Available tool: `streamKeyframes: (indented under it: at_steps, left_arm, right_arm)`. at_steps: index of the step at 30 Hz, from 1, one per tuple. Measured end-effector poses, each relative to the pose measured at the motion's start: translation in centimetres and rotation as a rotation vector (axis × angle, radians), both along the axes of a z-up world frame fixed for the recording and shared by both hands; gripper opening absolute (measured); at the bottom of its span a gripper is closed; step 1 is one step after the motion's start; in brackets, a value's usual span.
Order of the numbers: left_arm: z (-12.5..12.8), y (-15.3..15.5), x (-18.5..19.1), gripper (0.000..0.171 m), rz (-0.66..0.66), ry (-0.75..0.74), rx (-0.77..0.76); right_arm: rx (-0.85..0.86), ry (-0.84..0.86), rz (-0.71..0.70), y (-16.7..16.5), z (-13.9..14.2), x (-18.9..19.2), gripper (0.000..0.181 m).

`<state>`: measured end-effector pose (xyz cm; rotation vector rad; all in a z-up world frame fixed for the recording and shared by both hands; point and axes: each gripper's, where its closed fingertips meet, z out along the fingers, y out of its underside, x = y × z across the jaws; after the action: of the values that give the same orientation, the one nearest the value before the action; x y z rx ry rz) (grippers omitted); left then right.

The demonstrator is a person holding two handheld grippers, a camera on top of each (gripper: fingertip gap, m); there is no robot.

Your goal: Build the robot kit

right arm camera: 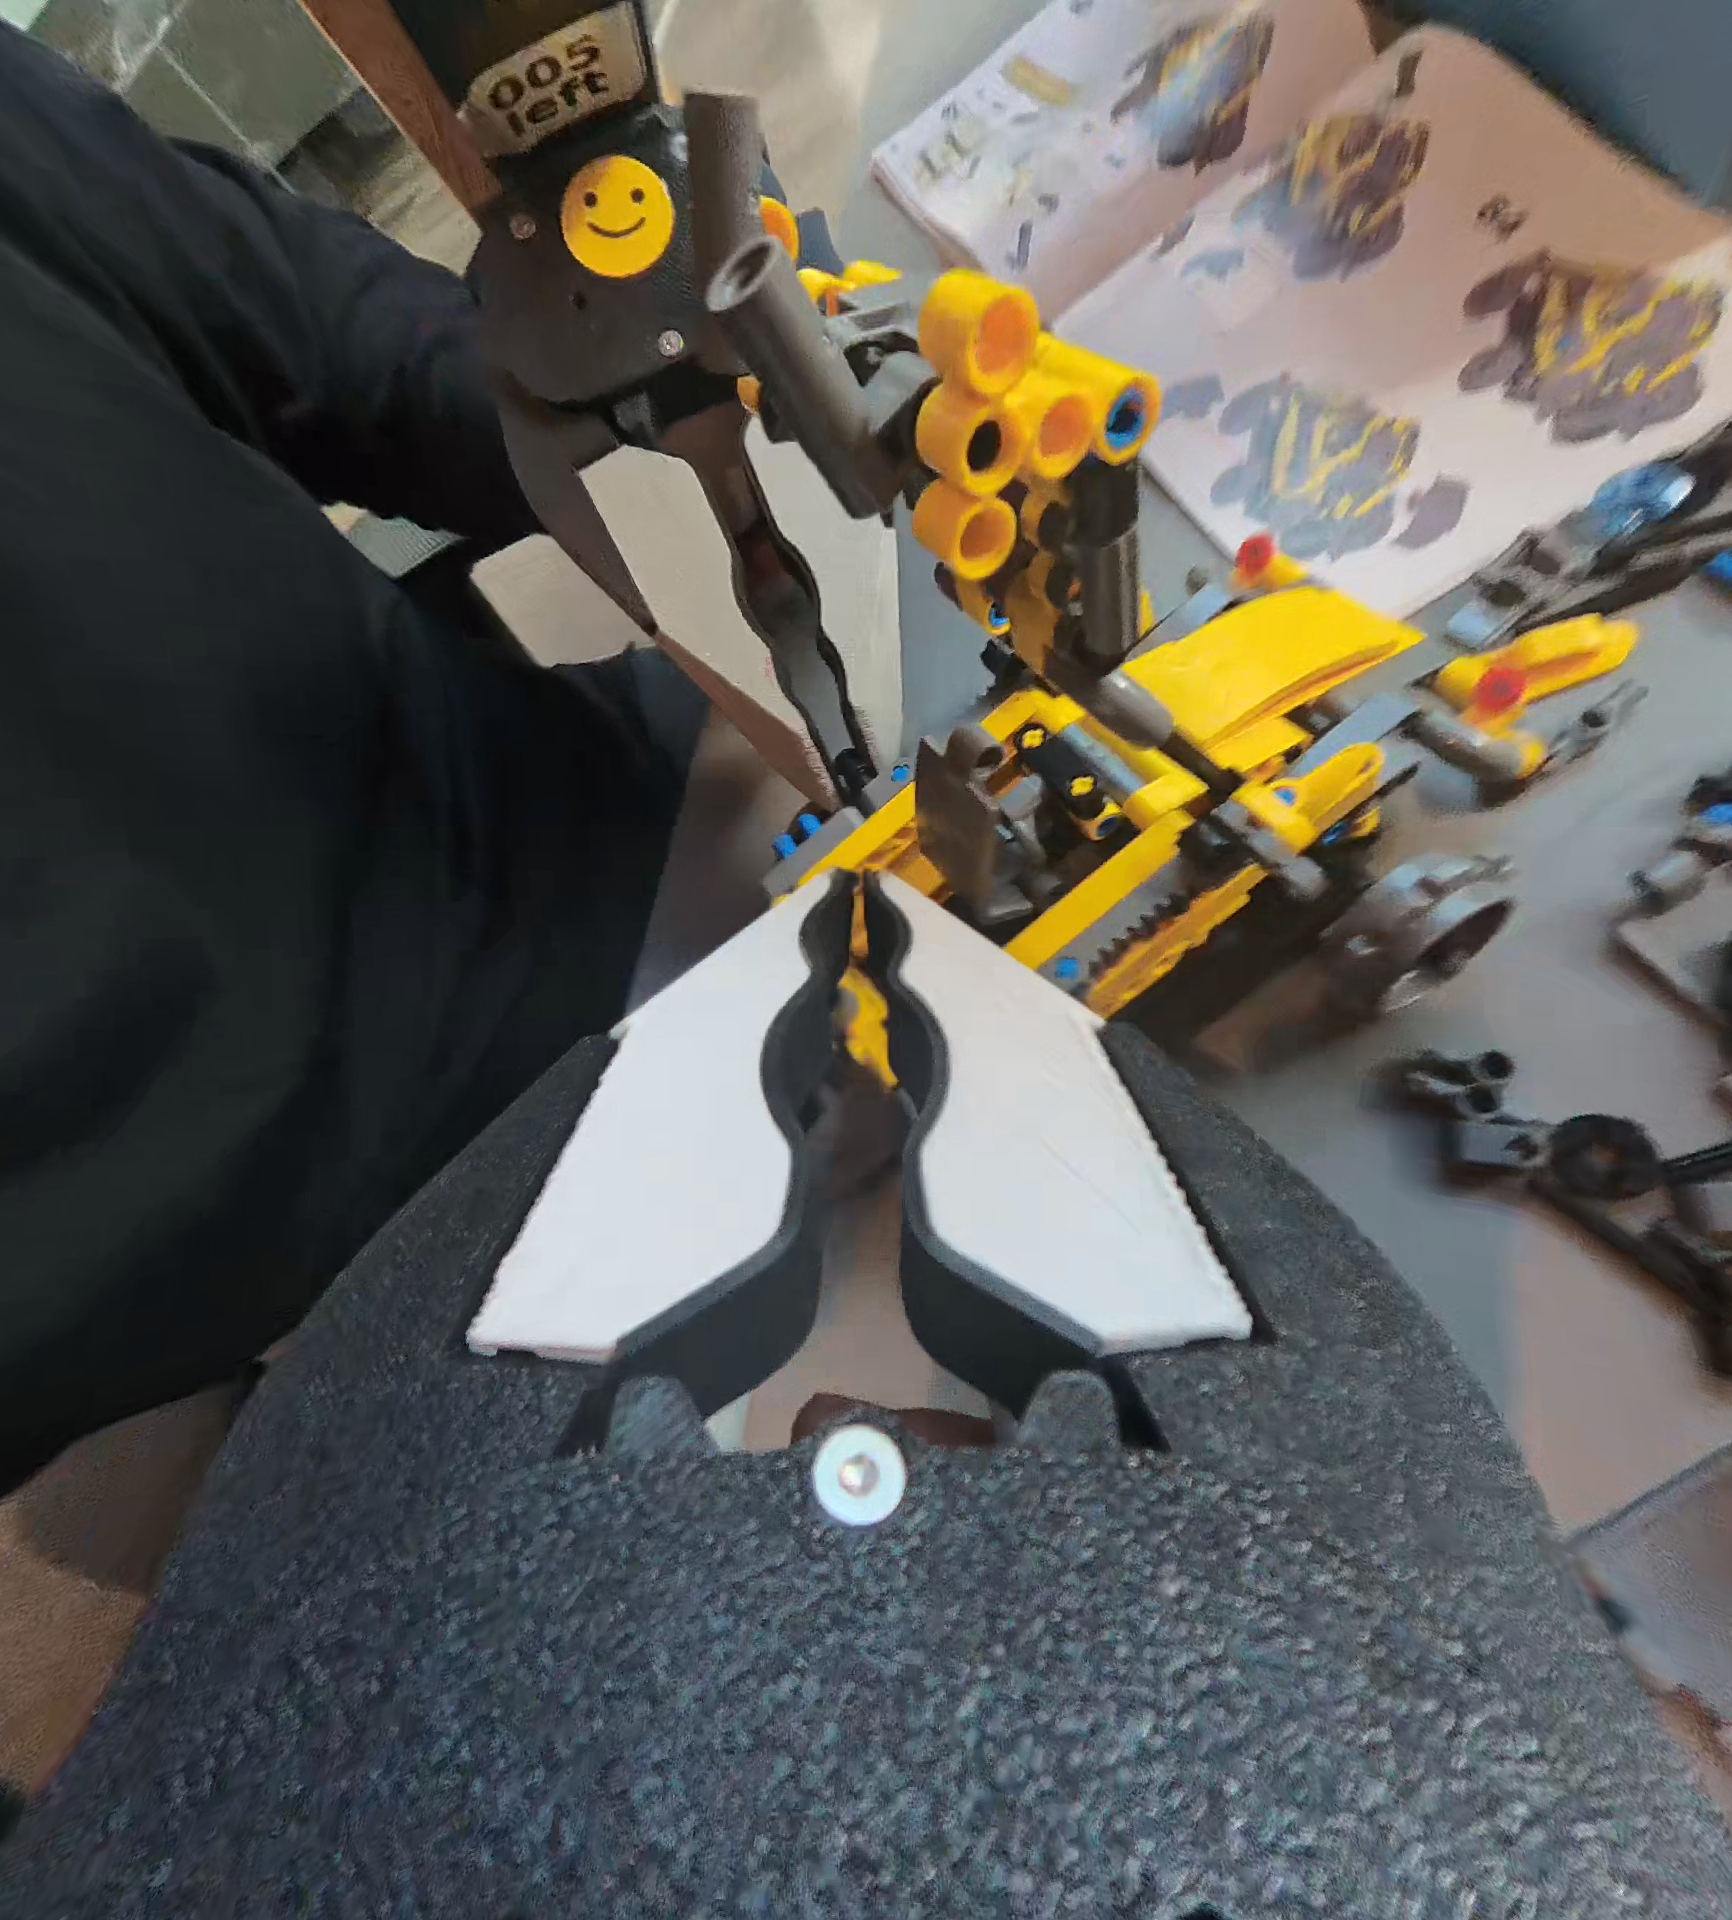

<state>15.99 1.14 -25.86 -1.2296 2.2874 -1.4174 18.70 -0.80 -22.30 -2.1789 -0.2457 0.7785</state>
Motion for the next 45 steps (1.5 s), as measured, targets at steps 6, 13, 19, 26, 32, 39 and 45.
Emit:
streamKeyframes:
  at_steps: [6,13,19,26,32,39,45]
  left_arm:
    - [0.1,1.8,-0.3,0.003,-0.048,-0.035,0.003]
    - [0.2,2.7,-0.6,0.003,-0.062,-0.056,-0.007]
    - [1.0,3.1,-0.4,0.004,-0.041,-0.064,-0.094]
    - [1.0,3.2,-0.4,0.003,-0.057,-0.074,-0.085]
    - [1.0,3.1,-0.6,0.004,-0.076,-0.08,-0.12]
    - [1.0,3.0,-0.5,0.004,-0.1,-0.094,-0.106]
    - [1.0,3.1,-0.5,0.004,-0.099,-0.088,-0.116]
  right_arm:
    - [0.366,-0.327,0.051,0.9,0.8,-0.8,0.0]
    - [0.281,-0.527,0.115,2.8,-2.0,-1.7,0.004]
    - [0.233,-0.54,0.098,4.0,-2.3,-1.8,0.0]
    - [0.275,-0.736,0.125,3.8,-1.4,-1.0,0.0]
    - [0.312,-0.757,0.039,3.0,-0.2,-0.2,0.026]
    - [0.425,-1.109,0.012,4.3,0.0,1.2,0.017]
    - [0.334,-0.978,-0.003,4.7,-0.2,1.6,0.017]
